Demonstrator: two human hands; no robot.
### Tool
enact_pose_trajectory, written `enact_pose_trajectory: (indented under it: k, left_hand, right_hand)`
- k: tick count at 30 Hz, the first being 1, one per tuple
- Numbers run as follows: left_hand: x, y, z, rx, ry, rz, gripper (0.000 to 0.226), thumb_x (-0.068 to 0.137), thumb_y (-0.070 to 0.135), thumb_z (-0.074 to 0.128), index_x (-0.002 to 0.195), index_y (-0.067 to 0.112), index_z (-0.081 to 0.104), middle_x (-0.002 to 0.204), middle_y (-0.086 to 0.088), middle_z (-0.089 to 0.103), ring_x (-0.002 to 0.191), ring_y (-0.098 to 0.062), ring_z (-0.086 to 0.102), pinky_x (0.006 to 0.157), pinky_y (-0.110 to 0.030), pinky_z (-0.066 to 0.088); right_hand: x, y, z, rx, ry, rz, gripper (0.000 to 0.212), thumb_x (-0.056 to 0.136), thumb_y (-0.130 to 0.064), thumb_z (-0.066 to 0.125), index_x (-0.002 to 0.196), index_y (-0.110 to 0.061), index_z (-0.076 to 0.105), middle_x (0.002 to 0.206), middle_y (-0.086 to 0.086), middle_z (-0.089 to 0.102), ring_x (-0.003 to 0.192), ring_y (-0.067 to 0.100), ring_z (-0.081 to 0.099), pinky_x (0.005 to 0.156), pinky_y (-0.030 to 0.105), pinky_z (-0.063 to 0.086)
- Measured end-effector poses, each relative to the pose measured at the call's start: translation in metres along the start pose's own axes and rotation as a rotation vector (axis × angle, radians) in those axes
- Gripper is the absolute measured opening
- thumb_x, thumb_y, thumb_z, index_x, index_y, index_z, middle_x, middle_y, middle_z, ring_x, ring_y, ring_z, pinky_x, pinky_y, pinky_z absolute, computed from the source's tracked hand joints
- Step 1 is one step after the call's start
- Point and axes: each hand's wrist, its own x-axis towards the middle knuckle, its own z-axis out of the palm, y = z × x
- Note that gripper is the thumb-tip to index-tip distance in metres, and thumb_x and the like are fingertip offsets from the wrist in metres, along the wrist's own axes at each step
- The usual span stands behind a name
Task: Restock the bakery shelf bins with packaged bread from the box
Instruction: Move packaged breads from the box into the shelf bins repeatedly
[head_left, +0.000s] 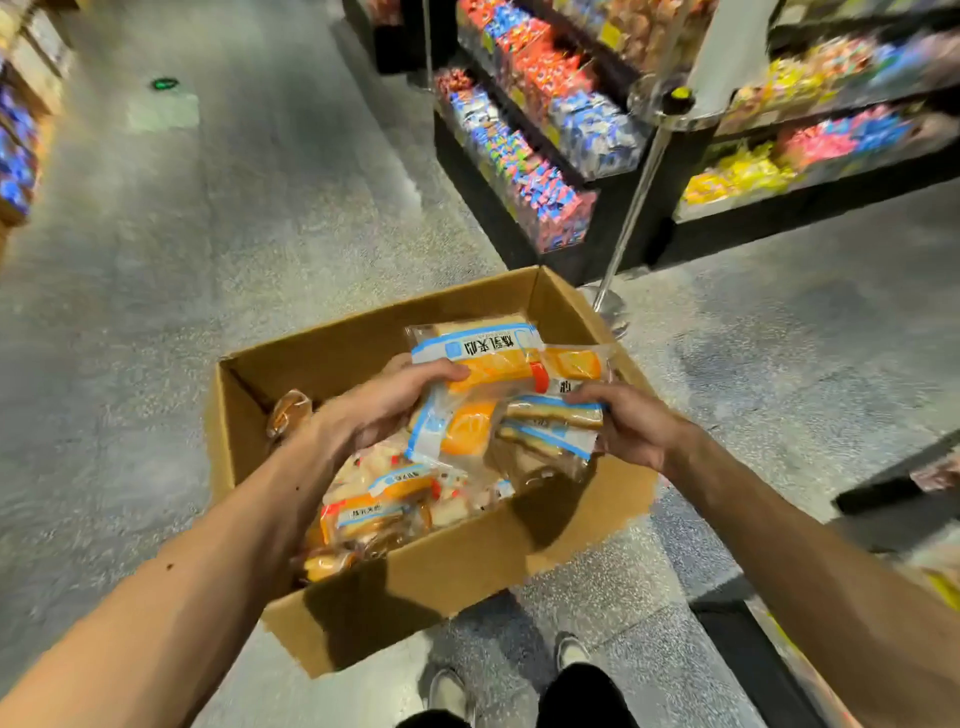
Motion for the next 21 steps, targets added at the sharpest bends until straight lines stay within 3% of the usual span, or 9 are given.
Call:
enact_pose_trajectory:
  k: [2,7,10,13,17,21]
  left_hand:
    - [-0.008,0.028,0.029,0.072,-0.114,0.016,0.031,0.09,0.014,0.065,0.121,0.013,0.065,0.109,-0.011,0.074,0.085,-0.021,0.074,0.068,-0.031,0.061]
    - [-0.025,0.084,0.142,0.311,-0.373,0.111,0.044,0.074,0.028,0.07,0.118,0.021,0.065,0.104,-0.005,0.076,0.085,-0.018,0.074,0.067,-0.029,0.059]
    - [-0.036,0.103,0.227,0.407,-0.505,0.193,0.047,0.075,0.028,0.07,0.122,0.022,0.065,0.105,-0.003,0.076,0.087,-0.017,0.074,0.069,-0.028,0.059]
    - [-0.052,0.108,0.322,0.475,-0.611,0.239,0.027,0.086,0.023,0.068,0.113,0.023,0.067,0.097,-0.001,0.077,0.079,-0.014,0.074,0.066,-0.027,0.06]
    - [-0.079,0.086,0.442,0.548,-0.721,0.264,0.035,0.09,0.025,0.068,0.124,0.019,0.064,0.107,-0.005,0.075,0.089,-0.018,0.073,0.071,-0.03,0.061]
    - [-0.112,0.05,0.551,0.657,-0.866,0.294,0.037,0.09,0.029,0.069,0.125,0.019,0.065,0.112,-0.002,0.074,0.103,-0.019,0.071,0.081,-0.029,0.06]
  right_hand:
    - [-0.043,-0.012,-0.008,0.055,0.062,-0.063,0.026,0.074,-0.012,0.064,0.1,-0.01,0.065,0.099,0.012,0.075,0.085,0.024,0.074,0.083,0.04,0.059]
    - [-0.155,-0.023,-0.05,0.207,0.232,-0.266,0.018,0.084,-0.007,0.048,0.091,-0.007,0.065,0.087,0.012,0.074,0.074,0.021,0.072,0.069,0.031,0.062]
    - [-0.228,-0.018,-0.086,0.293,0.38,-0.388,0.02,0.068,-0.012,0.059,0.087,-0.009,0.065,0.087,0.012,0.073,0.076,0.023,0.072,0.072,0.034,0.061]
    - [-0.305,-0.008,-0.123,0.391,0.523,-0.493,0.025,0.075,-0.017,0.052,0.086,-0.005,0.071,0.092,0.016,0.075,0.077,0.026,0.073,0.068,0.035,0.062]
    - [-0.404,0.021,-0.169,0.434,0.648,-0.588,0.055,0.094,-0.056,0.046,0.091,-0.013,0.082,0.105,0.014,0.075,0.093,0.025,0.074,0.084,0.038,0.06]
    - [-0.497,0.06,-0.21,0.472,0.707,-0.669,0.066,0.099,-0.056,0.037,0.074,-0.016,0.082,0.082,0.008,0.077,0.069,0.02,0.075,0.05,0.027,0.057]
